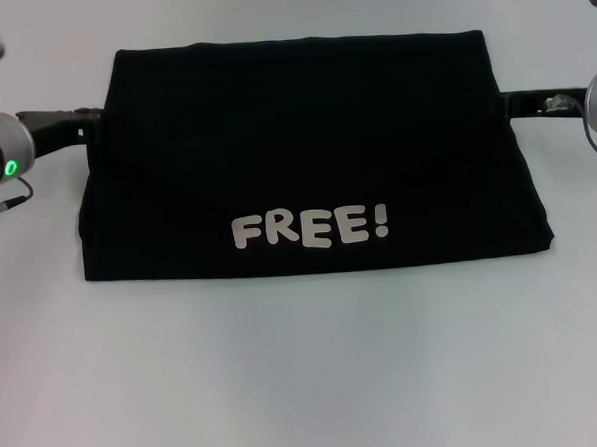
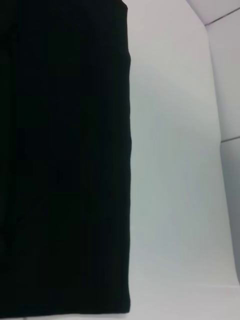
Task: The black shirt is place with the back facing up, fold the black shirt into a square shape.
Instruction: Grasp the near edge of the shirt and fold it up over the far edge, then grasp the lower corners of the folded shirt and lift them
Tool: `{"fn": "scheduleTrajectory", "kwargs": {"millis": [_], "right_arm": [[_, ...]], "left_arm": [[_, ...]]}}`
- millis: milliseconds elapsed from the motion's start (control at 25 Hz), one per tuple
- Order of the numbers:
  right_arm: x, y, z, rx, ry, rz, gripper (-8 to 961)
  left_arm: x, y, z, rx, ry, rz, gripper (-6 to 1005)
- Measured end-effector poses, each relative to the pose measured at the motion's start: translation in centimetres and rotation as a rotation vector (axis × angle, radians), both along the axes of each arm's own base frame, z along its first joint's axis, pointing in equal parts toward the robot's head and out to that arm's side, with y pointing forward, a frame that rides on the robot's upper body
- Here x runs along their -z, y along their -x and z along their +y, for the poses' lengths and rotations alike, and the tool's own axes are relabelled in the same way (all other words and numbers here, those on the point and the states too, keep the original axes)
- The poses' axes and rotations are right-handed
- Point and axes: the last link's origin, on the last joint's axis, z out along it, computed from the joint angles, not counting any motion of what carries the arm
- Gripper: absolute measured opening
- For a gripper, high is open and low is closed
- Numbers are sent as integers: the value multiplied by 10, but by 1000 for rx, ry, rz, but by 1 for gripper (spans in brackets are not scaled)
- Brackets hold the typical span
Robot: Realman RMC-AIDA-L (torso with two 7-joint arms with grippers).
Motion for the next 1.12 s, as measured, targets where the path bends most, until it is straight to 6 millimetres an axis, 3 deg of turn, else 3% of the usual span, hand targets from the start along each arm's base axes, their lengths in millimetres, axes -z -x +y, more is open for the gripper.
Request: {"fn": "scheduleTrajectory", "kwargs": {"millis": [200, 240, 440, 640, 800, 1120], "right_arm": [[3, -7, -6, 12, 9, 6, 45], [3, -7, -6, 12, 9, 6, 95], [-6, -8, -5, 2, -35, -4, 331], [-14, 1, -7, -50, -27, 21, 522], [-21, 1, -19, -77, 34, 114, 651], [-34, -14, -55, -117, 136, 286, 644]], "left_arm": [[6, -2, 1, 8, 11, 53, 198], [7, -2, 1, 9, 13, 55, 205], [3, 0, 2, -3, -9, 73, 424], [-11, 5, -4, -13, -28, 4, 535], [-22, 7, -31, 30, 44, -154, 624], [-32, 23, -99, 100, 229, -256, 873]]}}
